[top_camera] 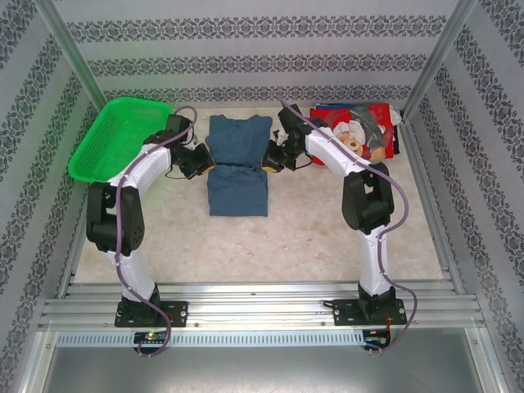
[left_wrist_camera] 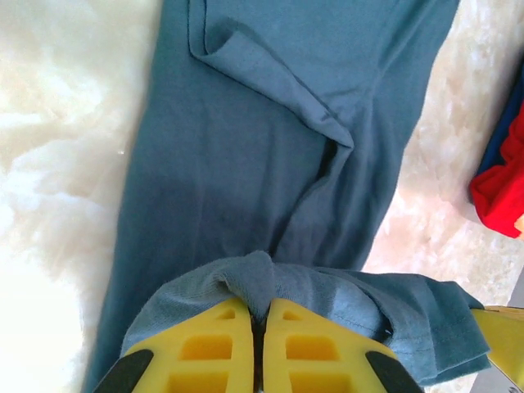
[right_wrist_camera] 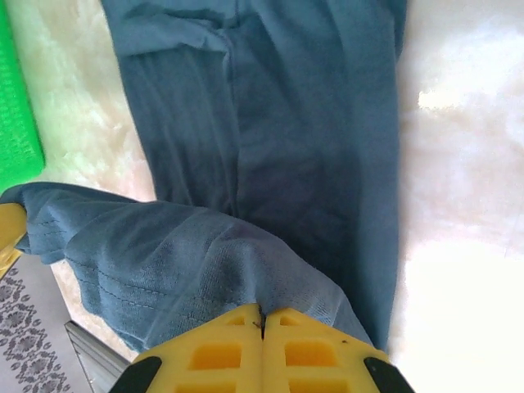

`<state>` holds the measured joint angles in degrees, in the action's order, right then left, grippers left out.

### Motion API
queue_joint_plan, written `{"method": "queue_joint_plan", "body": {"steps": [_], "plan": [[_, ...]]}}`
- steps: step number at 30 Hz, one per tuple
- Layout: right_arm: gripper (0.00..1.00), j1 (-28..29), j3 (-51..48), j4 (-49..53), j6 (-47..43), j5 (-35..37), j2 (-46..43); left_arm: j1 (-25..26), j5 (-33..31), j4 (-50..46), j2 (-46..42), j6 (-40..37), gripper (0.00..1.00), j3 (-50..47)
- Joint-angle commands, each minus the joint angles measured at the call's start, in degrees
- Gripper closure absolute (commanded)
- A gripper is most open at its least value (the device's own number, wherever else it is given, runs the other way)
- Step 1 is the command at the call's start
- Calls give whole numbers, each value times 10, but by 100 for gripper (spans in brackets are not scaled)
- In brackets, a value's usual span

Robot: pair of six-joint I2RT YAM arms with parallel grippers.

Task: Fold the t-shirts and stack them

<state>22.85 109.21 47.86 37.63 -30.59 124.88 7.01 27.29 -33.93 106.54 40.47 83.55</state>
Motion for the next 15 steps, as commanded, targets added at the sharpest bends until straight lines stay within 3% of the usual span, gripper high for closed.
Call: {"method": "queue_joint_plan", "body": {"steps": [1,9,11,13,15], "plan": [[100,-9,23,-3,0,-11,27,-6,13,19,26,-19,92,24],[99,-23,79,-8,9,-18,95,-7,19,27,99,-26,88,76],[93,-26,95,-12,11,-24,111,-8,12,18,113,-30,86,90],[83,-30,116,-8,12,-31,128,-9,10,18,122,-30,75,100],[69,-36,132,-10,19,-29,137,-11,17,32,124,-24,56,107]]}}
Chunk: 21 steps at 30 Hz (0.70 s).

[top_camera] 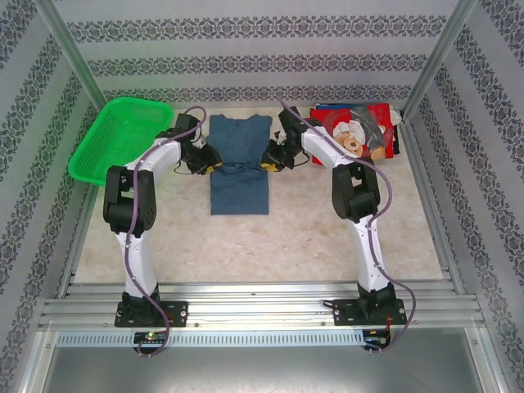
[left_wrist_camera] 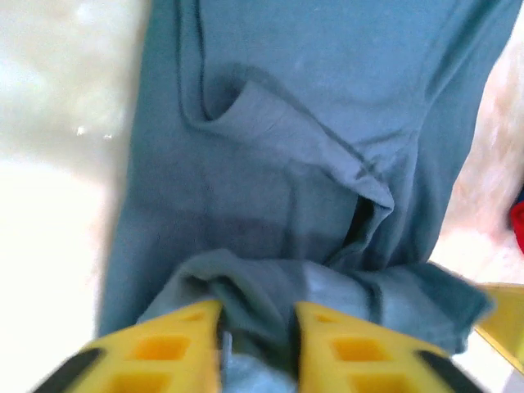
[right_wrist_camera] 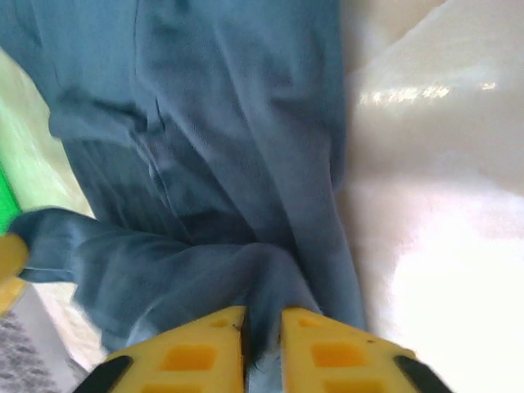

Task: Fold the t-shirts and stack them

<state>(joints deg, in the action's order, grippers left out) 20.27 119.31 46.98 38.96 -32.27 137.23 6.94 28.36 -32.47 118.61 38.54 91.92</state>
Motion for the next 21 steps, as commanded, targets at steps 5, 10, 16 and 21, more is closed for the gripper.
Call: {"method": "queue_joint_plan", "body": {"steps": [5,10,16,21], "plan": [[53,-22,42,-24,10,20,-39,-15,19,23,-36,11,33,58],[53,-16,-10,-32,-7,27,-132,-15,28,5,-102,-1,28,58],[63,6,-160,-107,16,18,-227,-11,2,-35,-160,-47,41,-18],[82,25,-222,-174,52,-4,-215,16,-1,-45,-148,-60,82,-82]]}}
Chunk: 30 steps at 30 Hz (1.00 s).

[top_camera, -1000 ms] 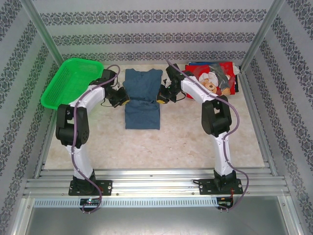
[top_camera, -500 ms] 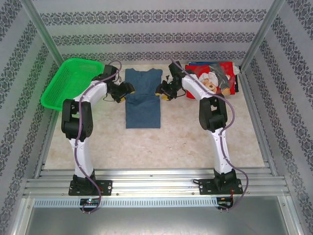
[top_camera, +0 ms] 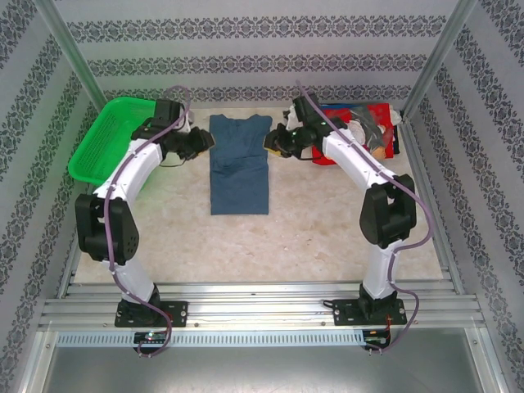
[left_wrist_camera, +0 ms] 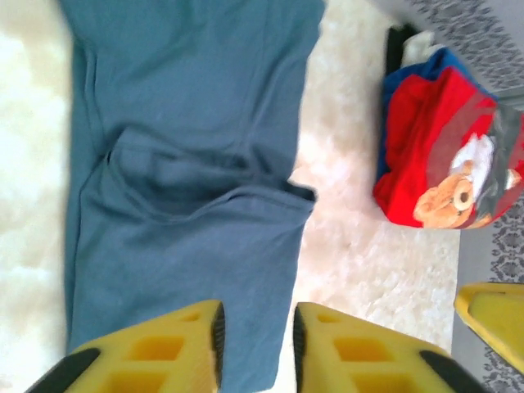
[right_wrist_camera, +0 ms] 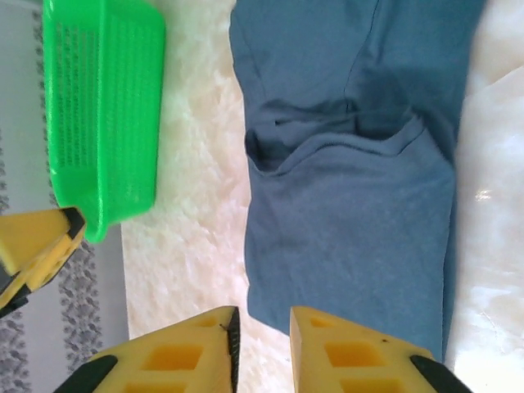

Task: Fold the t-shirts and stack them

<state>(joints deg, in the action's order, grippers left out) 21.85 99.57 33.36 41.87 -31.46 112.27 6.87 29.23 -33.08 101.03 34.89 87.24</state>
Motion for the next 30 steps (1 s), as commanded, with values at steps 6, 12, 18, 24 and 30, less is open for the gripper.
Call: {"method": "queue_joint_plan", "body": {"steps": [6,12,18,24,30], "plan": [[93,38,-21,-68,41,-22,85,31,2,-29,83,-23,89,-33],[94,48,-63,-113,69,-19,103,48,4,-24,147,-15,90,-4],[96,59,-84,-126,69,-23,121,48,-46,5,187,4,85,30],[97,71,-121,-138,70,-18,122,47,-47,39,244,31,83,98],[98,76,-151,-134,59,-13,121,45,-61,33,282,22,82,170]]}}
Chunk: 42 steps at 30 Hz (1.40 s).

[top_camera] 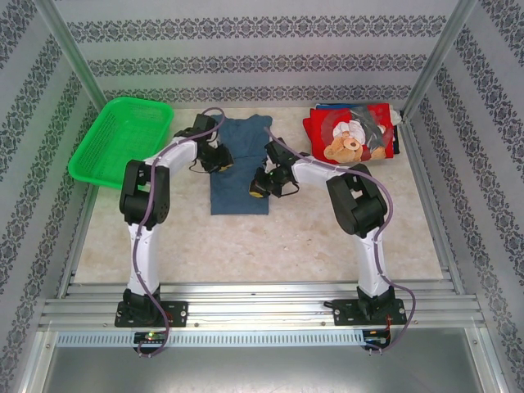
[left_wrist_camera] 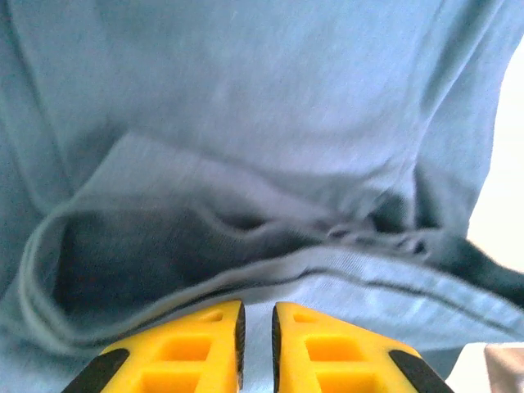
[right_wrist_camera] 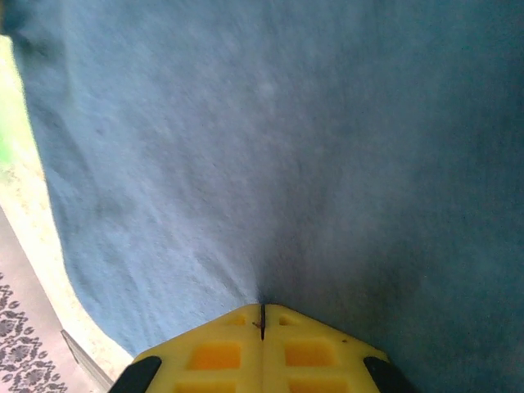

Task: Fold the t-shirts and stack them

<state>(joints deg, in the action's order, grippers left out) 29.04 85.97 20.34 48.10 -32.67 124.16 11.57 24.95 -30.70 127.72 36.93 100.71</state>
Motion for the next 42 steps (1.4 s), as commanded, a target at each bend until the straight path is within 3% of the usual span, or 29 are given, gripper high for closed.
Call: {"method": "queue_joint_plan", "body": {"steps": [1,6,9,11,15,20,25,28,42], "plan": [[98,4,-21,-6,-2,0,0,-3,-25,2,22,-2,82,46],[96,3,-43,-15,-3,5,-42,-11,-29,-4,0,-5,78,71],[86,5,-41,-5,-8,5,-80,-12,-23,-1,-51,-7,66,65],[75,5,-43,3,-11,2,-110,-12,-10,-3,-92,-6,54,45],[58,7,-65,34,-18,-1,-166,-12,17,-9,-200,4,36,-61],[42,8,-134,71,-37,14,-223,-11,48,-6,-342,32,29,-264],[34,14,-234,30,-24,17,-263,4,58,-7,-422,50,28,-421],[34,17,-262,6,-20,21,-259,9,70,57,-433,86,29,-489],[37,13,-262,-31,-19,29,-196,25,24,117,-344,112,37,-493]]}}
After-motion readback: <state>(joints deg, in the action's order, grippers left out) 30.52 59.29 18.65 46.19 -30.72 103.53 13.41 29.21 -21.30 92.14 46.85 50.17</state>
